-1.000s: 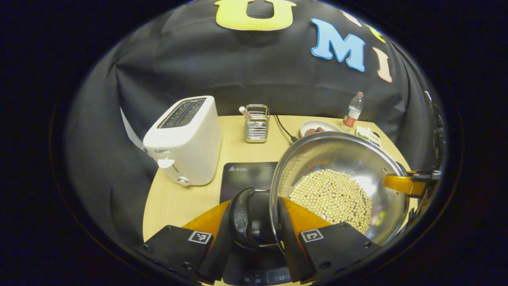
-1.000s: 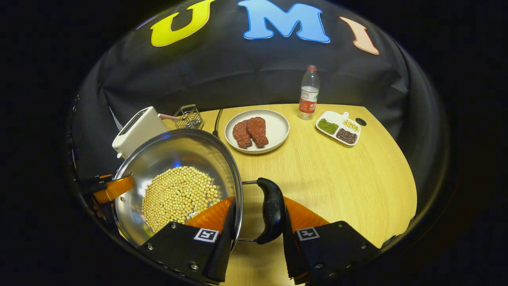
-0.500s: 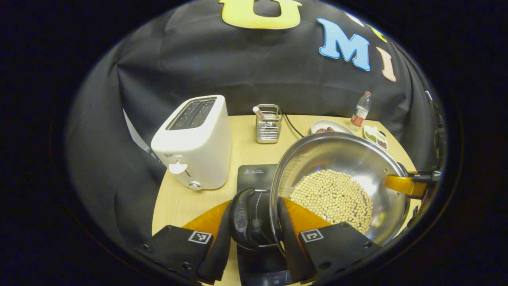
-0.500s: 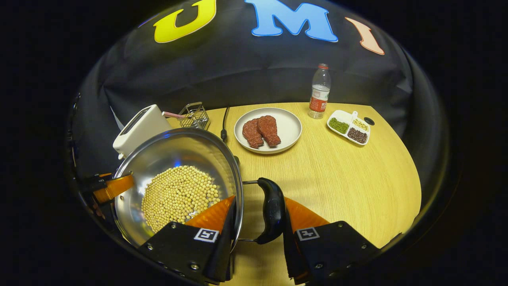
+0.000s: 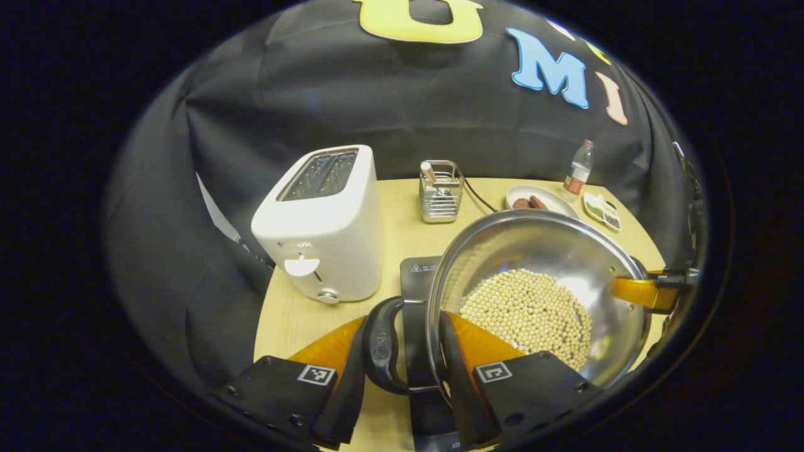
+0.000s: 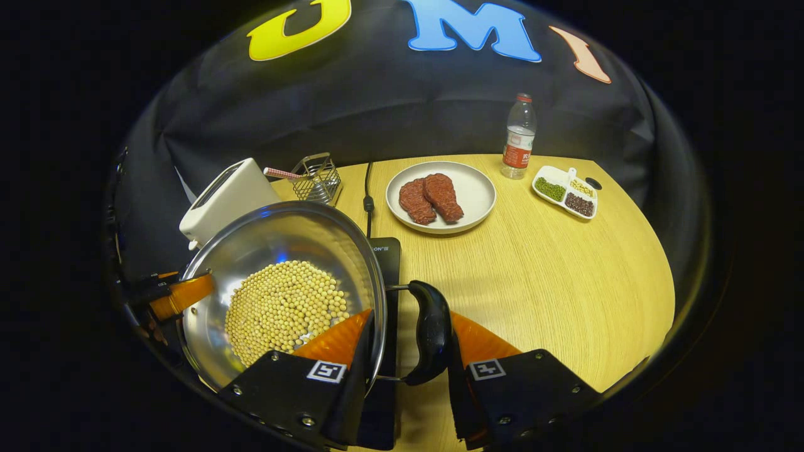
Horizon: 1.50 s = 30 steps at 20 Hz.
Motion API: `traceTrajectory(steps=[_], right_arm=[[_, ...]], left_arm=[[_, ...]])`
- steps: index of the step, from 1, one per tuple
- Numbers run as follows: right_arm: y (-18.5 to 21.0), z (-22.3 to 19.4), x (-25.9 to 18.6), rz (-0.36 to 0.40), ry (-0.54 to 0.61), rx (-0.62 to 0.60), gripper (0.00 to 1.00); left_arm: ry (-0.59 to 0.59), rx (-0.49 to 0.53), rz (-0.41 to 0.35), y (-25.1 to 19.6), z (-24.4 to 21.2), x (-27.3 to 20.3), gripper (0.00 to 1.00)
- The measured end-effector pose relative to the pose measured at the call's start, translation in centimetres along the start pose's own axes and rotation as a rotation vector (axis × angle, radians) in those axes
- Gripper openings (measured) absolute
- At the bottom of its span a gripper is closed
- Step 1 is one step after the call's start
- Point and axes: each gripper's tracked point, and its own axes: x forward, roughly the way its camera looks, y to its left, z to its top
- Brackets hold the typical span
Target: First push the handle of the pot to place it horizontally, then grasp the pot with both hands and set it on the induction cooktop.
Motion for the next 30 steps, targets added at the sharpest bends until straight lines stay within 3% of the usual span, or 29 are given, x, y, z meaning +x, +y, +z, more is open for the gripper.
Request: traceTrajectory(steps=[13, 16, 17, 19, 20, 23, 28, 30], right_arm=[[0.4, -0.7, 0.8, 0.011, -0.03, 0.012, 0.57], [0.6, -0.4, 0.5, 0.029, -0.049, 0.024, 0.57], [0.6, -0.3, 0.5, 0.04, -0.057, 0.023, 0.58], [0.0, 0.3, -0.3, 0.037, -0.082, -0.002, 0.64], [-0.4, 1.3, -1.1, 0.036, -0.118, -0.015, 0.69], [-1.4, 3.4, -3.3, 0.03, -0.214, -0.033, 0.98], [-4.3, 6.9, -9.2, 0.017, -0.351, -0.046, 0.98], [-5.2, 8.5, -12.3, 0.044, -0.421, -0.041, 0.98]], left_arm=[[-0.037, -0.022, -0.034, 0.6, -0.8, 1.9, 0.63], [-0.084, -0.014, -0.021, 0.8, 0.2, 1.7, 0.72], [-0.111, -0.023, -0.016, 0.9, 0.9, 1.3, 0.75], [-0.17, -0.063, 0.015, 1.4, 2.2, 0.1, 0.94], [-0.197, -0.083, 0.032, 1.7, 2.7, -0.8, 0.95], [-0.269, -0.113, 0.058, 1.0, 4.2, -4.5, 0.95], [-0.419, -0.068, 0.045, -5.8, 8.8, -12.0, 0.95], [-0.482, -0.054, 0.031, -9.6, 10.7, -15.1, 0.95]])
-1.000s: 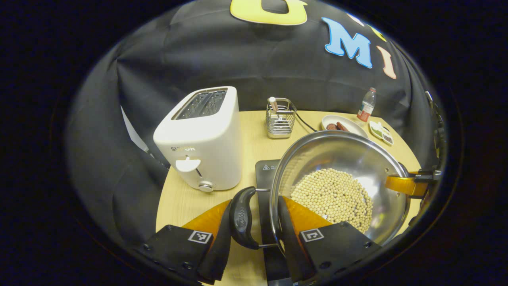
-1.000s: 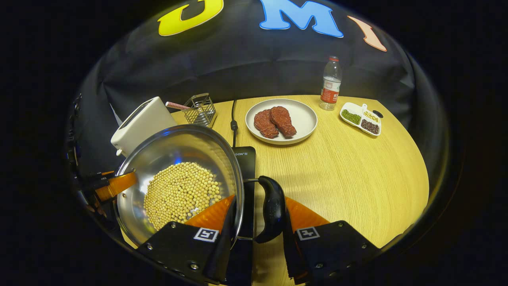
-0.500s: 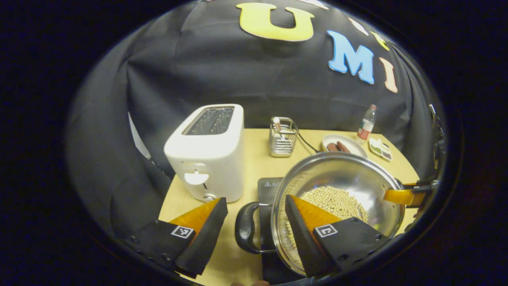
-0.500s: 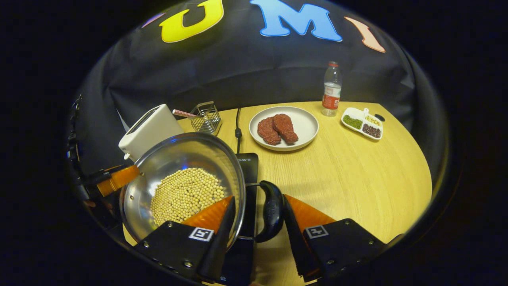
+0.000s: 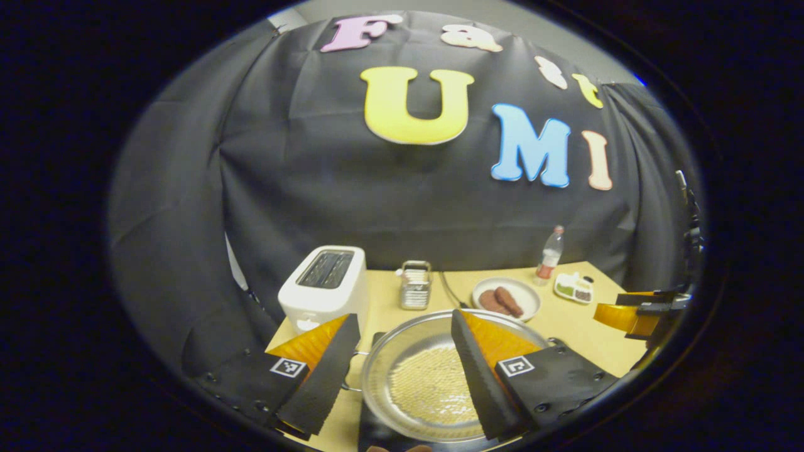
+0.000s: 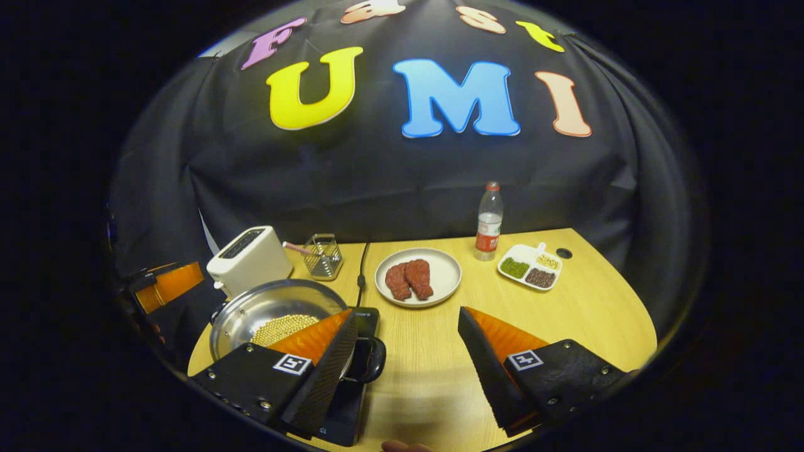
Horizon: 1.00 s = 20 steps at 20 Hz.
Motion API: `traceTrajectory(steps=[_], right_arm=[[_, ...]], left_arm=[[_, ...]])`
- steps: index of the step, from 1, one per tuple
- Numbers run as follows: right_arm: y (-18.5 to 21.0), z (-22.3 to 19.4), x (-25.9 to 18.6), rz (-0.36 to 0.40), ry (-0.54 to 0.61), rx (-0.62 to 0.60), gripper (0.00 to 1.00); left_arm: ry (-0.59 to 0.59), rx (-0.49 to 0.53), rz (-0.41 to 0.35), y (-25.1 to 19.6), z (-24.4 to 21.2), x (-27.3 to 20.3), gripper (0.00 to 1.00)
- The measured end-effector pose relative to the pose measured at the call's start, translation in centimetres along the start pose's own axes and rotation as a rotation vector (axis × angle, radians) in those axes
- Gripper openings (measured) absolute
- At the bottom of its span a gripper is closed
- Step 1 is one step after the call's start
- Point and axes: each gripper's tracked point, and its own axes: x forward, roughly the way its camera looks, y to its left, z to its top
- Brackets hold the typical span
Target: First push the handle of the pot to place it horizontally, then grasp the pot with both hands and set it on the induction cooktop.
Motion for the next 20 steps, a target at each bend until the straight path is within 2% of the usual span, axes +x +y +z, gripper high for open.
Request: traceTrajectory(steps=[6, 9, 12, 13, 15, 18, 20], right_arm=[[-4.7, 7.4, -7.1, 0.007, -0.181, -0.033, 0.97], [-7.1, 10.7, -10.6, 0.002, -0.261, -0.04, 0.98], [-9.6, 13.7, -13.5, -0.021, -0.325, -0.035, 0.98], [-10.5, 14.7, -14.2, -0.022, -0.344, -0.032, 0.97], [-11.8, 15.9, -15.3, -0.015, -0.366, -0.025, 0.97], [-12.7, 16.6, -16.1, 0.011, -0.382, -0.018, 0.97], [-12.7, 16.6, -16.4, 0.038, -0.379, -0.028, 0.97]], left_arm=[[-0.153, -0.005, -0.027, -10.9, 6.2, -5.8, 0.95], [-0.251, -0.012, -0.029, -14.8, 11.0, -9.0, 0.95], [-0.33, 0.003, -0.043, -18.6, 14.7, -11.9, 0.99], [-0.34, 0.002, -0.044, -19.6, 15.7, -12.3, 0.95], [-0.346, -0.011, -0.029, -21.0, 16.6, -13.0, 0.97], [-0.33, -0.024, -0.002, -22.4, 15.8, -13.0, 0.95], [-0.311, -0.013, 0.022, -22.8, 15.0, -13.3, 0.97]])
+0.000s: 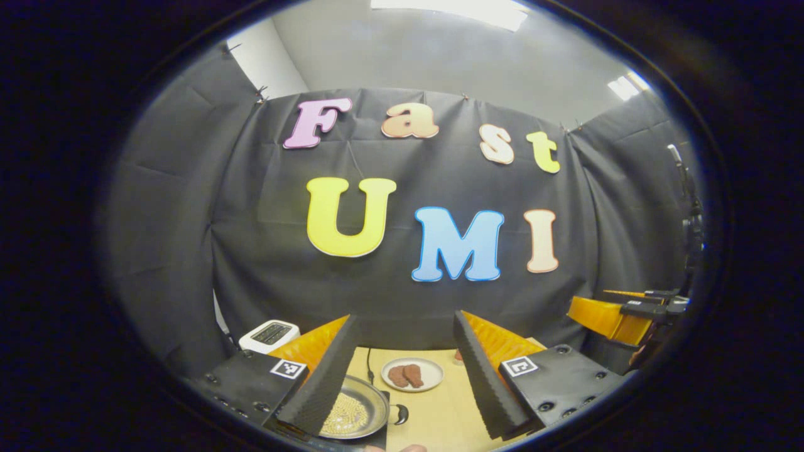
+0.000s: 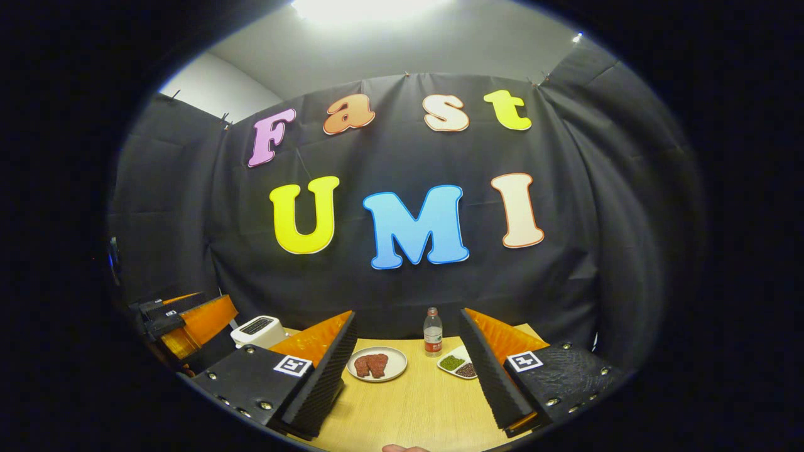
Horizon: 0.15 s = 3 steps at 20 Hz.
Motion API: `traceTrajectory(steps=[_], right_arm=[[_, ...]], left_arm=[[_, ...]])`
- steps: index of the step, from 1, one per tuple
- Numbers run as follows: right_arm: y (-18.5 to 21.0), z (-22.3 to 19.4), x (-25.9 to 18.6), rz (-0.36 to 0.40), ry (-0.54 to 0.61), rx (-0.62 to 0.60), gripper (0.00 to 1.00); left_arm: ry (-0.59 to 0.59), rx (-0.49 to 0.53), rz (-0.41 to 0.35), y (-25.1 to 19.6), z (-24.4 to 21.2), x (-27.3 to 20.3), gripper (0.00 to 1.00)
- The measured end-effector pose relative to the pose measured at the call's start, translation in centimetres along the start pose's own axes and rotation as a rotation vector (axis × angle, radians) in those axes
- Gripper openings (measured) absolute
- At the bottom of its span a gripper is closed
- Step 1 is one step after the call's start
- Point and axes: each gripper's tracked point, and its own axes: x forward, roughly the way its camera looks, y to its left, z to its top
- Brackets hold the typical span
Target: First push the handle of the pot to place it horizontally, then grasp the pot with both hands and set it on the induction cooktop.
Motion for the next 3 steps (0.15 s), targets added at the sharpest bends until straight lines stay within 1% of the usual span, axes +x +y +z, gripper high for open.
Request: traceTrajectory(steps=[1, 3], right_arm=[[-0.11, 0.11, -0.19, 0.011, -0.004, -0.002, 0.97], [-0.18, 0.4, -0.46, 0.012, -0.006, -0.002, 0.97]], left_arm=[[-0.002, 0.001, 0.008, -0.11, 0.33, -0.16, 0.95], [-0.006, -0.004, 0.013, -0.43, 0.92, -0.79, 0.99]])
